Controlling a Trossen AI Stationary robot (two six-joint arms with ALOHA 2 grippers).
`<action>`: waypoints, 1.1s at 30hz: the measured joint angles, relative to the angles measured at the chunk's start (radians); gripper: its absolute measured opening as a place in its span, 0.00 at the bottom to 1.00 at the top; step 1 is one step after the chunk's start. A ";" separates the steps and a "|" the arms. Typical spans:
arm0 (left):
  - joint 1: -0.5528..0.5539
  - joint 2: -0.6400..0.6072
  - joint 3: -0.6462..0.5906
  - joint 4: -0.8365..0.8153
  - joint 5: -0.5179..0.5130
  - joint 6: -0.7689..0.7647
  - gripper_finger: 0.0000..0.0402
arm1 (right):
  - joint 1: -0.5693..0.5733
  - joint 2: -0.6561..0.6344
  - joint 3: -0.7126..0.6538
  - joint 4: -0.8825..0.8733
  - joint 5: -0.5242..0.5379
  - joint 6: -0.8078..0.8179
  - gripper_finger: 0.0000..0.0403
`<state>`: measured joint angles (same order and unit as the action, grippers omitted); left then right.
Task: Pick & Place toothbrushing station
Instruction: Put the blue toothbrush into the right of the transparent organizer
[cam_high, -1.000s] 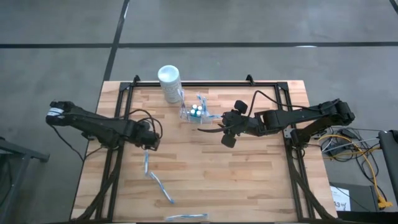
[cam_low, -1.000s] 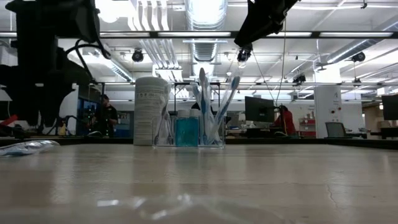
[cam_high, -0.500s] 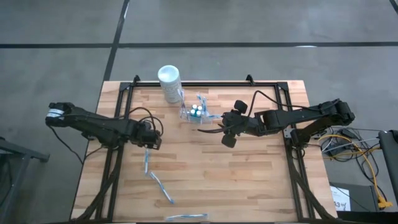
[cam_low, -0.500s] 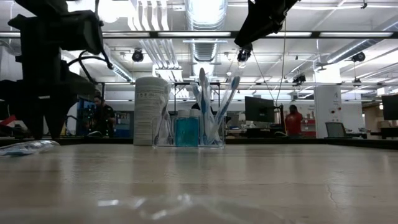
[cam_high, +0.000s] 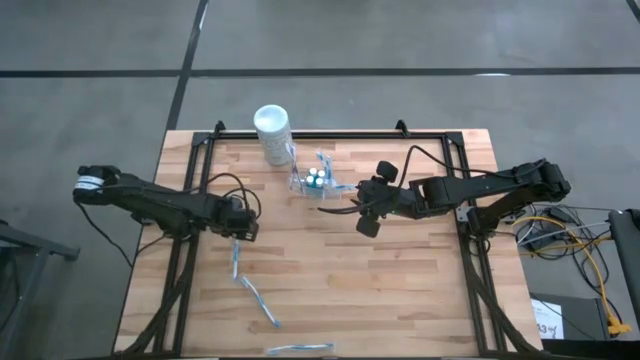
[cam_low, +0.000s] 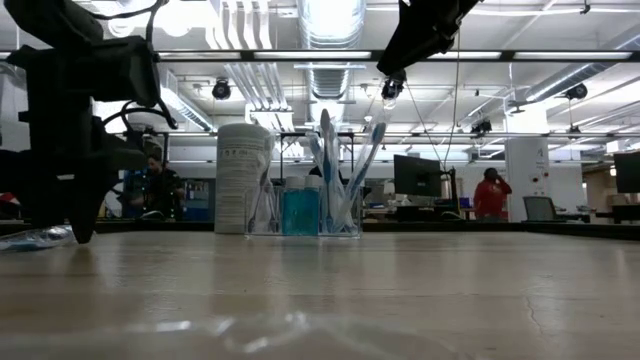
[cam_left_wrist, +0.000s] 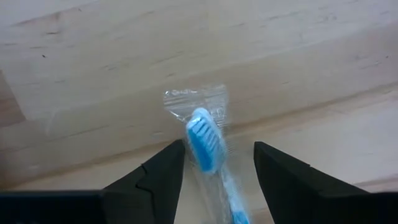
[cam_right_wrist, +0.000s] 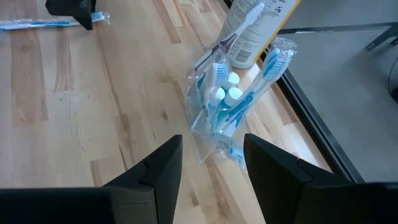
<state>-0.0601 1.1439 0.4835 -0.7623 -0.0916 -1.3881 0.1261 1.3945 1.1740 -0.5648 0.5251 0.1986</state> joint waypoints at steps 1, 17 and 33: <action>0.000 0.000 0.000 0.000 -0.001 0.001 0.49 | 0.000 0.000 0.000 0.000 0.000 0.000 0.42; 0.000 0.000 0.001 -0.001 -0.016 0.114 0.04 | 0.000 0.000 0.000 0.001 0.000 0.000 0.42; 0.000 -0.023 0.093 -0.002 -0.097 0.206 0.03 | 0.000 0.000 0.000 -0.006 0.000 0.000 0.42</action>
<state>-0.0601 1.1206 0.5768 -0.7646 -0.1888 -1.1821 0.1261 1.3945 1.1740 -0.5704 0.5249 0.1982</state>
